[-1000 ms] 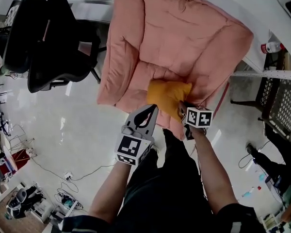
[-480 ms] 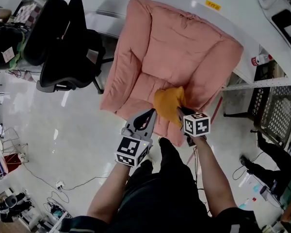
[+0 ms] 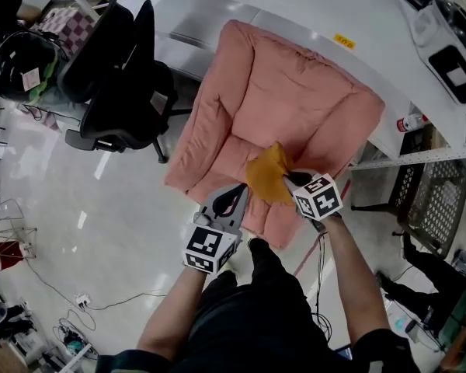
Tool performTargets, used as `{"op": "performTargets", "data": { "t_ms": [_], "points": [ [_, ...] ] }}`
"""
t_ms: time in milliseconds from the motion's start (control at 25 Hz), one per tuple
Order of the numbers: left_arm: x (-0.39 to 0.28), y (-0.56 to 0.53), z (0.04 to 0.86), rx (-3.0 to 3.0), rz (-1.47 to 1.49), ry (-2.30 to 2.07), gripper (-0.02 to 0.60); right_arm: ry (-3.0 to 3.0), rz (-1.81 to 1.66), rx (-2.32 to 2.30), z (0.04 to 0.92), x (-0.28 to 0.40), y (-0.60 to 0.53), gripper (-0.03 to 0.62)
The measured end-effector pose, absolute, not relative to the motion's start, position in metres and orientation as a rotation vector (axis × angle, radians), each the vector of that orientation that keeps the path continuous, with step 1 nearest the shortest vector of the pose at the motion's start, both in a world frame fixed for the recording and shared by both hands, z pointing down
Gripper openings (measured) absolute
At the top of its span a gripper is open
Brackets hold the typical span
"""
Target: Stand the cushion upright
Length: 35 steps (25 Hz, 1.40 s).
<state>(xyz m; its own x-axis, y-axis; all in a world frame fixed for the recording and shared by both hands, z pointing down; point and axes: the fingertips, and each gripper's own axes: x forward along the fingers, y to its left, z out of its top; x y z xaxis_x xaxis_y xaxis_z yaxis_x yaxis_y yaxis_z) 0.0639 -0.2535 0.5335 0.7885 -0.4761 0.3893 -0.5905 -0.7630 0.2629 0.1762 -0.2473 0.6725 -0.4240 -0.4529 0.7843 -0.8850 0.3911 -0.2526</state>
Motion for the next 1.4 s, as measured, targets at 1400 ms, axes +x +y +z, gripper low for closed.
{"op": "performTargets", "data": {
  "t_ms": [1400],
  "points": [
    [0.061, -0.313, 0.552, 2.481, 0.539, -0.991, 0.006, -1.991, 0.452, 0.891, 0.772, 0.243, -0.464, 0.112]
  ]
}}
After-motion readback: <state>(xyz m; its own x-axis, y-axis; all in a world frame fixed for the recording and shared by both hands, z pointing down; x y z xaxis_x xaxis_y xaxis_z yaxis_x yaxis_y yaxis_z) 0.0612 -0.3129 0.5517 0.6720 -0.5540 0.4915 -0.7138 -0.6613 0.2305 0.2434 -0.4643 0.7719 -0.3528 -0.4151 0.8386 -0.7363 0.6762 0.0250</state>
